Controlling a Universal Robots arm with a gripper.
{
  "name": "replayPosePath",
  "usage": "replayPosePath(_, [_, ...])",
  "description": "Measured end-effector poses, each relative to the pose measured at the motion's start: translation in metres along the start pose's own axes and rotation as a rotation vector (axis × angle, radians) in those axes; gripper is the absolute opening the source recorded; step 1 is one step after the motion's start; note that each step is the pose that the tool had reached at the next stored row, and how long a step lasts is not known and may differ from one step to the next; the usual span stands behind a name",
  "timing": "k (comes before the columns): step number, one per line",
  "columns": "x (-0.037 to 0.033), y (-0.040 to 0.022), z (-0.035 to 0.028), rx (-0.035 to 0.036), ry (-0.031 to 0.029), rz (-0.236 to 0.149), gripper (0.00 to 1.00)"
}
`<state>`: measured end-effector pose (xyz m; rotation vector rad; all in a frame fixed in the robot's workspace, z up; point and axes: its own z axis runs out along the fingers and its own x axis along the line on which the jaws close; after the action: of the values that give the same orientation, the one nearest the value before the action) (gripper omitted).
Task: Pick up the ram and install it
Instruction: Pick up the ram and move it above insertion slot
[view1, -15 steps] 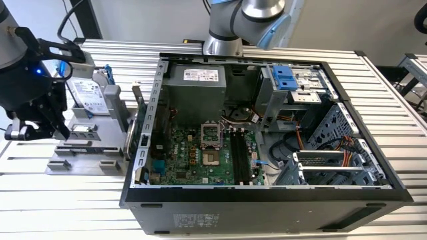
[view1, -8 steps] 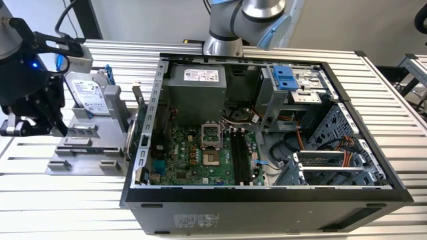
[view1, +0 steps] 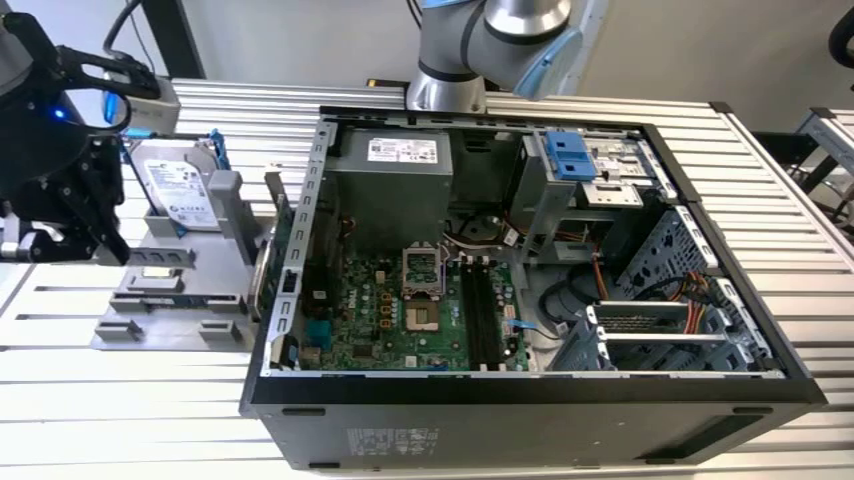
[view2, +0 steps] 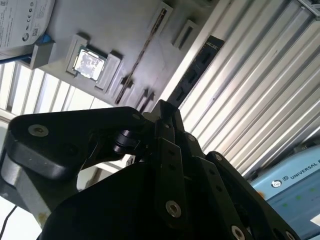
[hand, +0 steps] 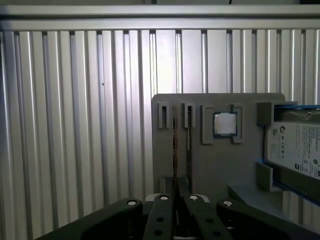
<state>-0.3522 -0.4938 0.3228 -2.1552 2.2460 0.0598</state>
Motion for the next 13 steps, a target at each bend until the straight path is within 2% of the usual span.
replayPosePath(13, [-0.0008, 0.0001, -0.0167, 0.0000, 0.0001, 0.000, 0.00])
